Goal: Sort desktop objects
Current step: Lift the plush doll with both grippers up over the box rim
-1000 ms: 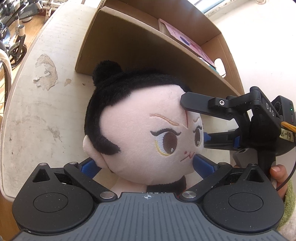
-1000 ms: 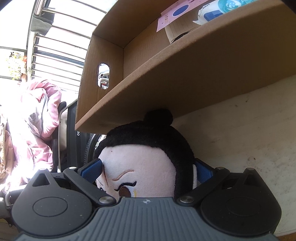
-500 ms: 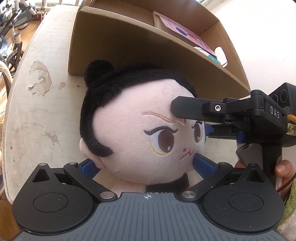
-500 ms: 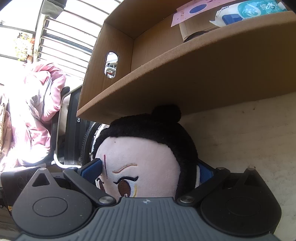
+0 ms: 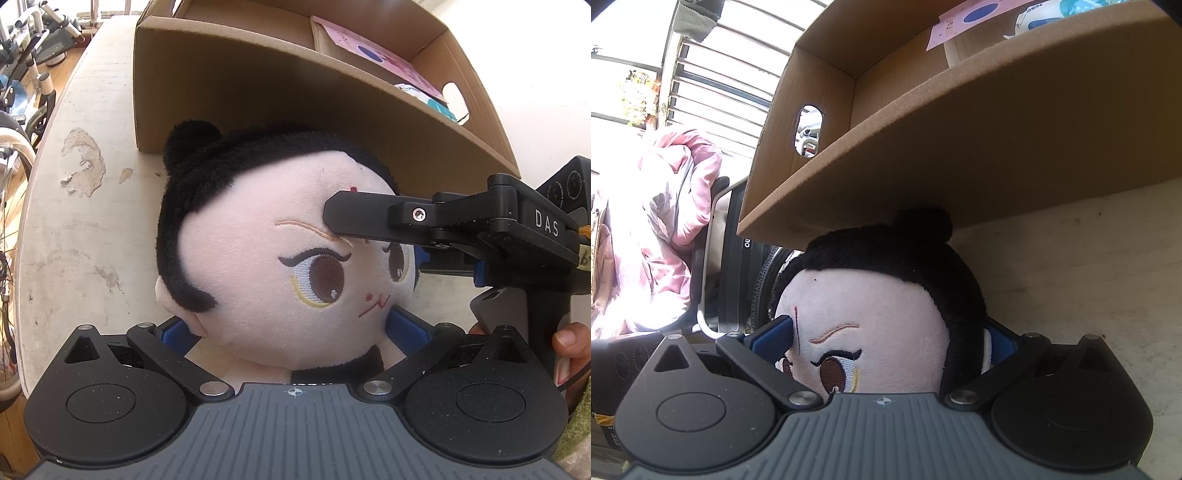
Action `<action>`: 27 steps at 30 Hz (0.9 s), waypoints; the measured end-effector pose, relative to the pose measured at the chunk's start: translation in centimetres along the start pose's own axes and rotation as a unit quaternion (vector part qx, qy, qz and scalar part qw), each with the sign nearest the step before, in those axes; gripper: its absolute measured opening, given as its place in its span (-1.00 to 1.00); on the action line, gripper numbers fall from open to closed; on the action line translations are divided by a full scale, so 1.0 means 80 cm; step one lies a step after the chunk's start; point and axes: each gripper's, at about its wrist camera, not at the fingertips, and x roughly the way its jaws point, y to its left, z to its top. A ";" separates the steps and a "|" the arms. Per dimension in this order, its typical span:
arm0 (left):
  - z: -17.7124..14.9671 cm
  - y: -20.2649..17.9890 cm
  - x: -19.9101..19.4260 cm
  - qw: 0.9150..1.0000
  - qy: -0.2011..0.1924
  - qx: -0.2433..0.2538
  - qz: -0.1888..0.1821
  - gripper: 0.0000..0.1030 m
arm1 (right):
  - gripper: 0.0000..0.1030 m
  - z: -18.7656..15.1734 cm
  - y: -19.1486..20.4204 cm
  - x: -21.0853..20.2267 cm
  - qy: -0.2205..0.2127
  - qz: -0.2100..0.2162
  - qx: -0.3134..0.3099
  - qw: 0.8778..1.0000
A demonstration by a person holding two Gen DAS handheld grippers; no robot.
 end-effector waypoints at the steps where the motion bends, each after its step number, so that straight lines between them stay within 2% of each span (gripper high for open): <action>1: 0.000 0.000 0.000 1.000 0.000 0.000 0.001 1.00 | 1.00 0.000 0.000 0.000 -0.001 0.000 0.001 1.000; 5: 0.009 -0.009 0.014 1.000 0.001 -0.002 0.003 1.00 | 1.00 -0.001 -0.001 0.001 0.000 0.003 0.004 1.000; 20: 0.009 -0.007 0.019 1.000 0.000 -0.005 0.003 1.00 | 1.00 0.001 0.001 0.006 0.006 0.008 0.016 1.000; 27: 0.001 0.003 0.001 1.000 0.008 -0.003 0.006 1.00 | 1.00 0.001 0.007 0.003 0.016 0.002 0.024 1.000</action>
